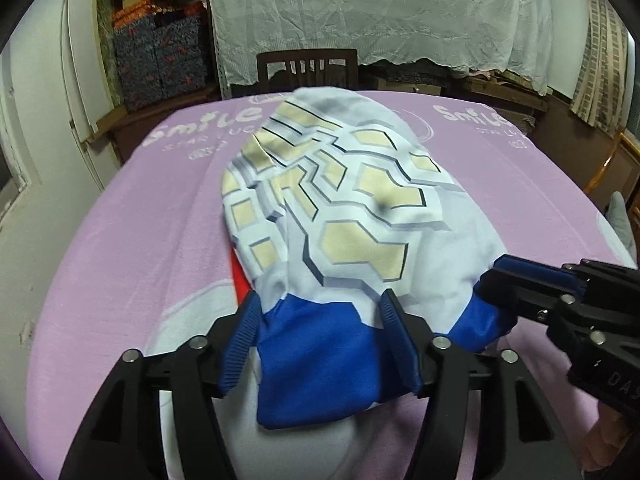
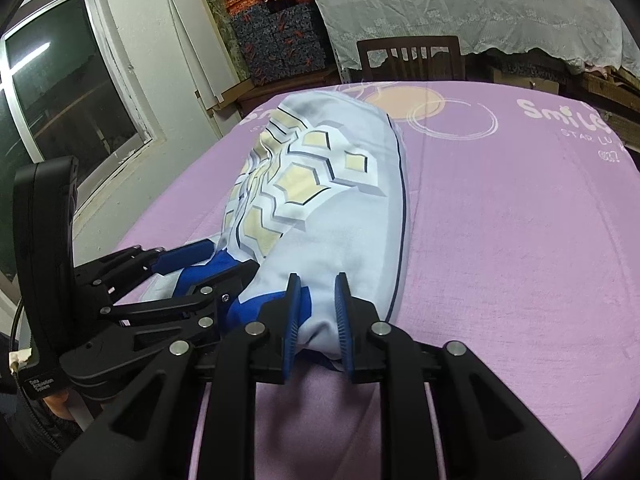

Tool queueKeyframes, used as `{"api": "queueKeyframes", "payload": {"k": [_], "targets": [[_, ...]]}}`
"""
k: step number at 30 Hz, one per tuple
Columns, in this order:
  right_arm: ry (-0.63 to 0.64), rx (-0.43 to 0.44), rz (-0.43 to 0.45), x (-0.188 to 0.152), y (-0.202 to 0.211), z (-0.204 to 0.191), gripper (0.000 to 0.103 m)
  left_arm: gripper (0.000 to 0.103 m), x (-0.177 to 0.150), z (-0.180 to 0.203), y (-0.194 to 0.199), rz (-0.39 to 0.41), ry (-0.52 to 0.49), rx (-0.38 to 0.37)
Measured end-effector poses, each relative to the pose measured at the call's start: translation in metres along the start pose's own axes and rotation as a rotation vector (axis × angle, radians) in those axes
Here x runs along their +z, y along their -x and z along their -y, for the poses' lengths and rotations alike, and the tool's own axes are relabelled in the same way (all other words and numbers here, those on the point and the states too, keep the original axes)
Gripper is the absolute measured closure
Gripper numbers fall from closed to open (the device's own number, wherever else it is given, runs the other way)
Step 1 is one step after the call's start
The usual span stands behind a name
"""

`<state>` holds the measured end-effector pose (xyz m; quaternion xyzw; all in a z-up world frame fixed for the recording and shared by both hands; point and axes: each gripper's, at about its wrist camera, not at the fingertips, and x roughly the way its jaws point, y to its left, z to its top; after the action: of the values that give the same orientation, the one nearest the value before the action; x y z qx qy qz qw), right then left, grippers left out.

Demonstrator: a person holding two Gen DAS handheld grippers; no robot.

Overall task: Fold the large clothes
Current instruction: 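Open both tools and release the folded bundle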

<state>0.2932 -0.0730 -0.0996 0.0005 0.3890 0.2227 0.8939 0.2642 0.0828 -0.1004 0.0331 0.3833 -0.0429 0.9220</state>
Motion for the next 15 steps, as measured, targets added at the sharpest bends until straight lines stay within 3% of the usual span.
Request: {"api": "queueKeyframes", "payload": {"k": [2, 5, 11, 15], "targets": [[-0.013, 0.022, -0.002, 0.004, 0.003, 0.002, 0.077, 0.04, 0.001, 0.001, 0.004, 0.012, 0.0, -0.001], [0.003, 0.001, 0.032, 0.018, 0.009, -0.002, 0.047, 0.039, 0.003, -0.001, 0.009, 0.029, 0.003, -0.002], [0.046, -0.025, 0.063, 0.045, 0.002, -0.009, 0.047, 0.035, 0.006, -0.002, 0.011, 0.051, 0.008, 0.018], [0.002, -0.016, 0.022, 0.043, -0.017, 0.002, 0.047, 0.035, 0.008, -0.009, -0.002, 0.013, 0.025, 0.009]]}}
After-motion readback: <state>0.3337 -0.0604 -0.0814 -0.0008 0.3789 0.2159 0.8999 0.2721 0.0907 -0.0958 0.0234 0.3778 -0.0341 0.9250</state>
